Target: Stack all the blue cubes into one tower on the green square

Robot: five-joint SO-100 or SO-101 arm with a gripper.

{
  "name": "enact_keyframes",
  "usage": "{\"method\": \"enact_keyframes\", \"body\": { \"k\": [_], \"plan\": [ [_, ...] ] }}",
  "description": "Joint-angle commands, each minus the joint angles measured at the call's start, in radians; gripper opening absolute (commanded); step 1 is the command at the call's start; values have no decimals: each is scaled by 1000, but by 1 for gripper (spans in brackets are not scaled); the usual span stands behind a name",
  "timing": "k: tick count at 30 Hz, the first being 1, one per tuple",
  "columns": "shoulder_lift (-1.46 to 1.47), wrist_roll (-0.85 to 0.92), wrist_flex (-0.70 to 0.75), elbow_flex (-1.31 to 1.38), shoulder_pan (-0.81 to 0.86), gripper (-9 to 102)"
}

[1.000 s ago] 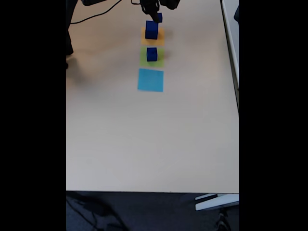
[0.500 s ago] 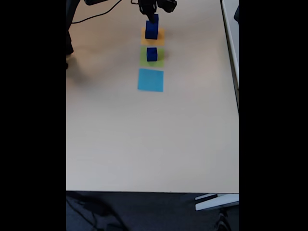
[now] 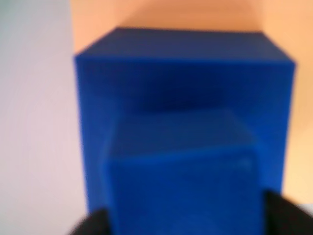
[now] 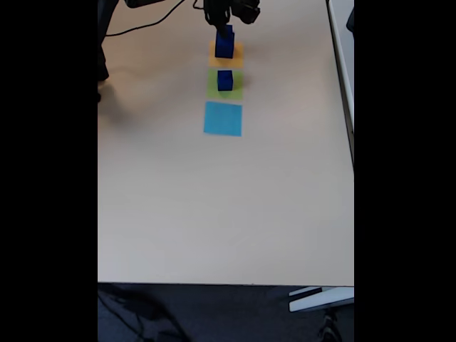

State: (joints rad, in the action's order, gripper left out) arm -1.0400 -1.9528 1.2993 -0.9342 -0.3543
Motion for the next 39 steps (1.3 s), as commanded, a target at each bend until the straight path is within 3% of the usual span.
{"method": "enact_keyframes", "body": {
  "k": [1, 39],
  "plan": [
    [-12, -9, -21, 5, -6, 0],
    [2, -25, -63, -14, -20, 3]
  ]
}}
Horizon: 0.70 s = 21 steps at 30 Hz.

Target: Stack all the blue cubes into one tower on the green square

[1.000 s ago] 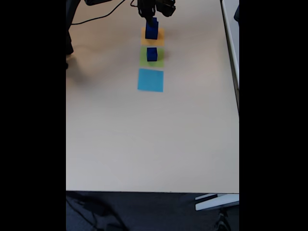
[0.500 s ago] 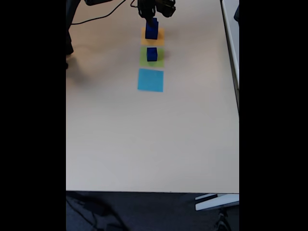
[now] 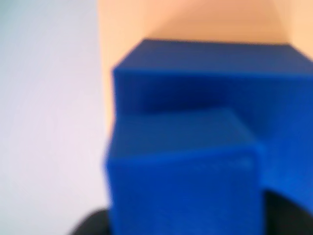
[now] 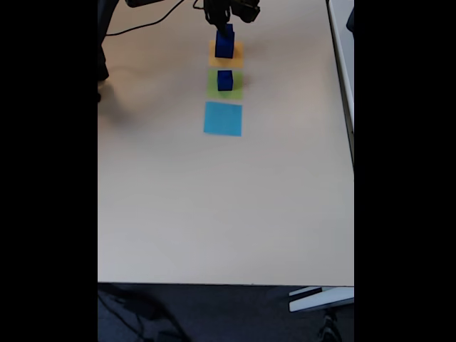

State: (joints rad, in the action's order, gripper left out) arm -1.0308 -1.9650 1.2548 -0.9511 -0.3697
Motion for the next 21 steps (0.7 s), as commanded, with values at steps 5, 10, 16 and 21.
{"method": "enact_keyframes", "body": {
  "k": [5, 10, 16, 21],
  "plan": [
    [-9, -14, -17, -11, -2, 3],
    [-25, -12, -14, -31, 3, 3],
    [-26, -14, -14, -35, 5, 5],
    [-31, -8, -14, -38, 8, 7]
  ]
}}
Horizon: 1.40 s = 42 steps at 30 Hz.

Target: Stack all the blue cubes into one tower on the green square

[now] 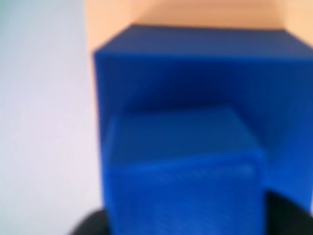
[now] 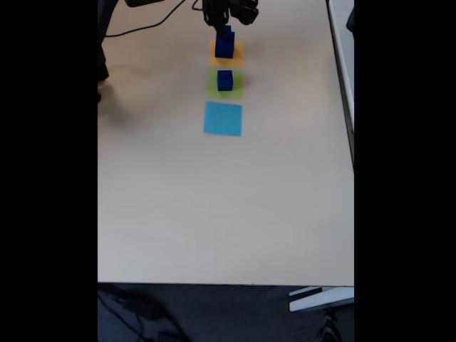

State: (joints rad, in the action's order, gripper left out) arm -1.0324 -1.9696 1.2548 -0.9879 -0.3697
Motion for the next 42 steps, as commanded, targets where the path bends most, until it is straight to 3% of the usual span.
{"method": "enact_keyframes", "body": {
  "k": [1, 26, 36, 42],
  "plan": [
    [-31, -2, -14, -3, 8, 7],
    [-51, 64, -15, 57, 21, 21],
    [-67, 195, -46, 215, 48, 18],
    [-87, 282, -121, 250, 78, 24]
  ]
}}
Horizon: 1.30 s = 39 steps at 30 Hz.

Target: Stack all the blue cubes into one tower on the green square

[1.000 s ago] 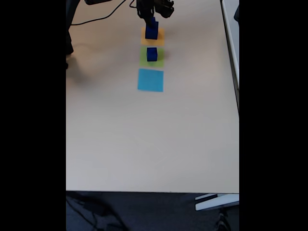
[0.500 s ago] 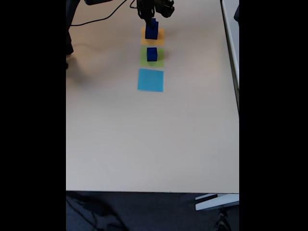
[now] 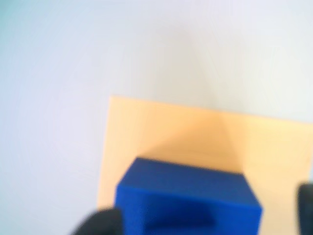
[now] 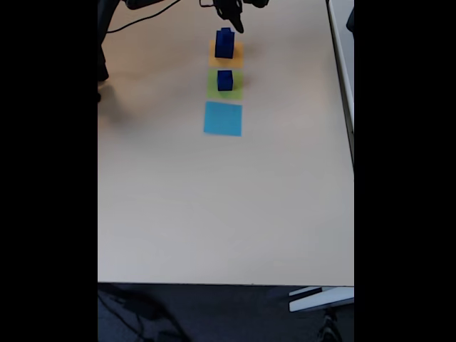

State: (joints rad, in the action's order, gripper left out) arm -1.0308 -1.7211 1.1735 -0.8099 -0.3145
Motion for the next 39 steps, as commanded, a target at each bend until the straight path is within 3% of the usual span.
{"method": "enact_keyframes", "body": {
  "k": [1, 4, 16, 39],
  "plan": [
    [-94, 43, -44, 72, 31, 25],
    [-110, 64, -46, 60, 54, 29],
    [-256, 143, -52, -221, 179, 19],
    [-376, 238, -249, -630, 255, 16]
  ]
}}
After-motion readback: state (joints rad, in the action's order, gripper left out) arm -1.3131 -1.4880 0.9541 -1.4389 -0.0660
